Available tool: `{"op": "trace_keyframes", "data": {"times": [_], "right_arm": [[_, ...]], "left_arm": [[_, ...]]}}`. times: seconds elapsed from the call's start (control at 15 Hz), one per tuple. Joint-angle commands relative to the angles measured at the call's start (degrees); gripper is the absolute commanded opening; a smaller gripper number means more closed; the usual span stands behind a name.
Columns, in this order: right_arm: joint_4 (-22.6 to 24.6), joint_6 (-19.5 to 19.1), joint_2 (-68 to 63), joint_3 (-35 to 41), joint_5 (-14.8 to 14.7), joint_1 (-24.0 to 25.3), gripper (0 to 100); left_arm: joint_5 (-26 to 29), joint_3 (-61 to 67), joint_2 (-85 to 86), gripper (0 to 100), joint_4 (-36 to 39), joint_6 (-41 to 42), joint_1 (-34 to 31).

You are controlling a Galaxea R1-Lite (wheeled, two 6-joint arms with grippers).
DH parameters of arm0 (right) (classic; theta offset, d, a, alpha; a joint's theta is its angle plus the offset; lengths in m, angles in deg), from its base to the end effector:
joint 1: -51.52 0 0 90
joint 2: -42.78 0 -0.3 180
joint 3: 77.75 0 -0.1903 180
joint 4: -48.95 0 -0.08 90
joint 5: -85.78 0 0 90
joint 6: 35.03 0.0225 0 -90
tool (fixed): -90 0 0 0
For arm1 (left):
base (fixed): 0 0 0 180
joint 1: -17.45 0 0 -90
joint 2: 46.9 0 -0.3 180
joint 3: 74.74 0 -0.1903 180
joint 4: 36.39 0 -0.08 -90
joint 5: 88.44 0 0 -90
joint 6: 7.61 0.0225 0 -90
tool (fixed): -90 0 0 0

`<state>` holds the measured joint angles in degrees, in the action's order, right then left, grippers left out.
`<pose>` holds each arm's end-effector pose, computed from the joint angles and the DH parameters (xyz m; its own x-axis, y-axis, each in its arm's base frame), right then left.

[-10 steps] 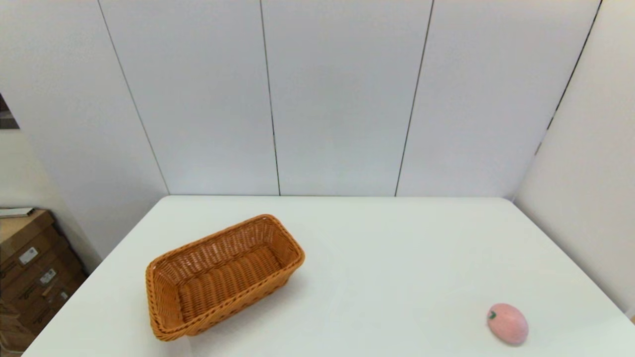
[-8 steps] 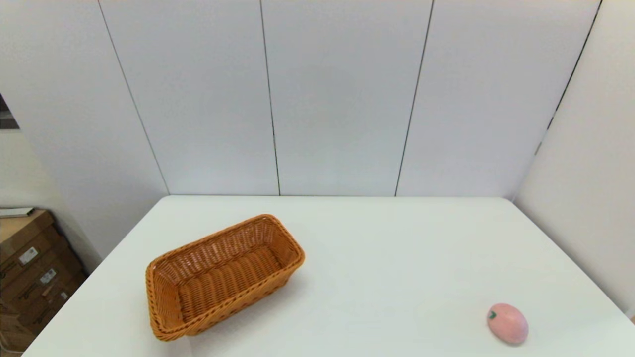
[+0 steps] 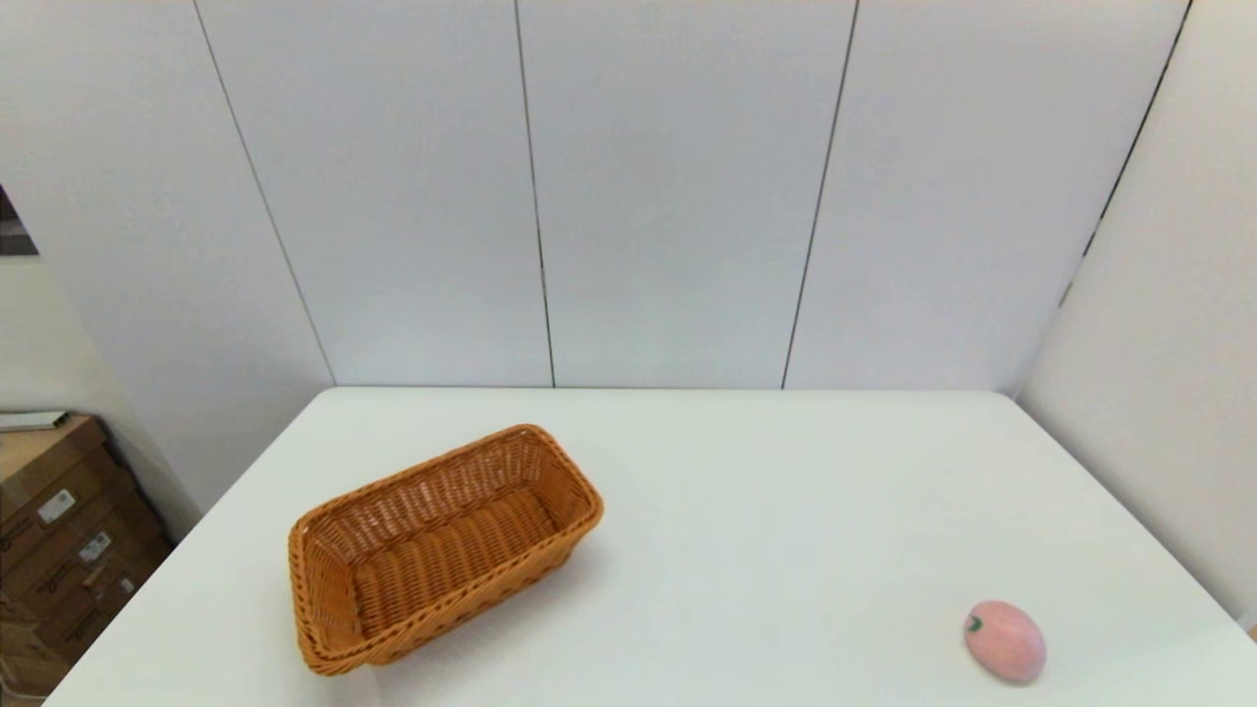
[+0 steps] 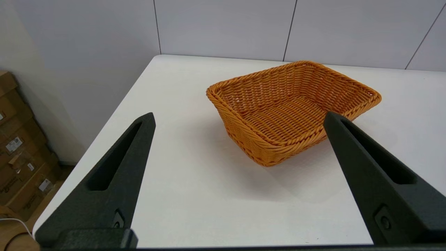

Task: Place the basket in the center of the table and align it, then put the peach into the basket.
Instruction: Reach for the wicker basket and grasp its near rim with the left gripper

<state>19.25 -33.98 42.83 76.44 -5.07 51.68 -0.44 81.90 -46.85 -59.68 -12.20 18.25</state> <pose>-0.0265 -0.0004 0.0759 0.9977 -0.0120 -0.0670 0.0132 0.9998 0.0173 -0.0229 0.0011 0.0756 0.9998 0.0209 0.0021 -0.0207 0.9966 -0.0801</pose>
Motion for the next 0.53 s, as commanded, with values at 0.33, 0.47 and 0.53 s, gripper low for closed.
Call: {"op": "trace_keyframes", "data": {"times": [0.33, 0.47, 0.53], "right_arm": [[0.0, -0.2, 0.0, 0.0, -0.1, 0.0, 100], [0.0, -0.2, 0.0, 0.0, -0.1, 0.0, 100], [0.0, -0.2, 0.0, 0.0, -0.1, 0.0, 100]], "left_arm": [[0.0, -13.7, -7.2, 100, -4.9, -0.9, 0.0], [-0.6, -19.3, -25.0, 100, -5.5, -11.2, 0.0], [-0.6, -21.0, -31.7, 100, -5.6, -15.8, 0.0]]}}
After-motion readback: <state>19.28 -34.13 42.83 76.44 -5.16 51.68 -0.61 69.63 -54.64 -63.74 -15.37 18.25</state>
